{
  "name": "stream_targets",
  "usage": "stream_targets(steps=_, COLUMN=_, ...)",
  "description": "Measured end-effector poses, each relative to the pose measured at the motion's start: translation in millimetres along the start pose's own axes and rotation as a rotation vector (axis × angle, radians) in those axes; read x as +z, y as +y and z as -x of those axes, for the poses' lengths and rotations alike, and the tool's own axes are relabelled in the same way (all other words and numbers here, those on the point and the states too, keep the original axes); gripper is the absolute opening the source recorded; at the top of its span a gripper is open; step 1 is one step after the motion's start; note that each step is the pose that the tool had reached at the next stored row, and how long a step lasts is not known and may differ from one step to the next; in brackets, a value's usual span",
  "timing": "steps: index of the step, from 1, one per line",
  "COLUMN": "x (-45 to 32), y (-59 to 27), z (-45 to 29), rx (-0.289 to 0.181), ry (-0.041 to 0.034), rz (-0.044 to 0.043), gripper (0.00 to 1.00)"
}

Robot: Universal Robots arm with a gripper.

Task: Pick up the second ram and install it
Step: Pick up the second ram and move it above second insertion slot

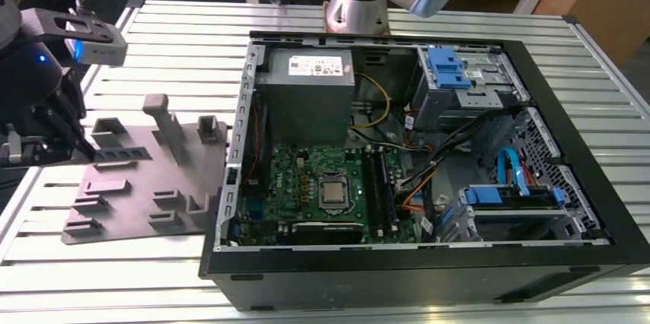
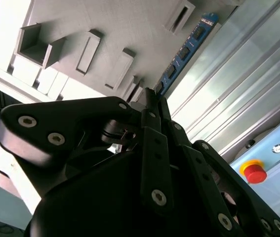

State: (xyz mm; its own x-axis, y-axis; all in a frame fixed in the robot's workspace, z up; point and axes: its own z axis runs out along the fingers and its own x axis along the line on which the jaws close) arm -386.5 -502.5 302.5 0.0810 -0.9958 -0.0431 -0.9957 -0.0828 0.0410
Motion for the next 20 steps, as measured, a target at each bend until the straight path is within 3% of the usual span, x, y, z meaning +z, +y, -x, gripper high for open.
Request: stream_targets(steps=20, x=-19.3, y=0.8, z=0.8, rx=0.000, ry=-0.0001, rz=0.0000, gripper=0.11)
